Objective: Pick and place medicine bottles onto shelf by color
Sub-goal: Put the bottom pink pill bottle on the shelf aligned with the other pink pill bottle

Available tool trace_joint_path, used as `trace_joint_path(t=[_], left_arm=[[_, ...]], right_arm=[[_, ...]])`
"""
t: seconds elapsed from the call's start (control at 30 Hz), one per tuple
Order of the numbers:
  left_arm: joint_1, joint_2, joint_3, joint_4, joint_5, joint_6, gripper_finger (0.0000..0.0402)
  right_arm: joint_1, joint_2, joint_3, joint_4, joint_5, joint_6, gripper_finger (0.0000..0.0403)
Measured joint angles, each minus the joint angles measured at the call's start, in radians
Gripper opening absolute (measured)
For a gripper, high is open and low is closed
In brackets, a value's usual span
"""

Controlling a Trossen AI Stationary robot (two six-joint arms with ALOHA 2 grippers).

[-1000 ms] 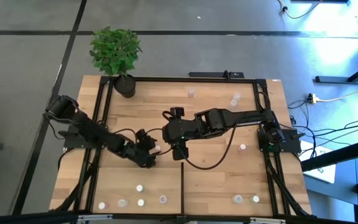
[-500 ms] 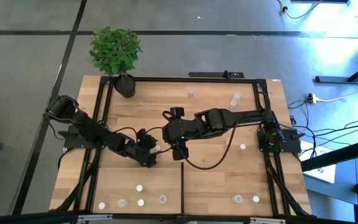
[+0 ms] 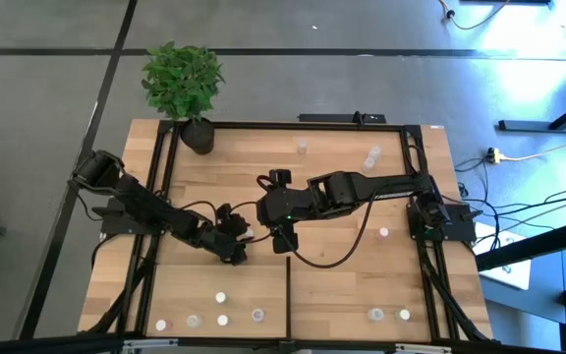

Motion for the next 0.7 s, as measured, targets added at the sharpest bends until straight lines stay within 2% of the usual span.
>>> trace_joint_path(t=[0.4,0.7], left_arm=[[0.0,0.0,0.0,0.0,0.0,0.0,0.0111],[-0.008,-0.008,0.0,-0.004,0.0,0.0,0.0102]], right_arm=[[0.0,0.0,0.0,0.0,0.0,-0.001,0.0239],[0.0,0.0,0.0,0.0,0.0,0.001,0.0239]])
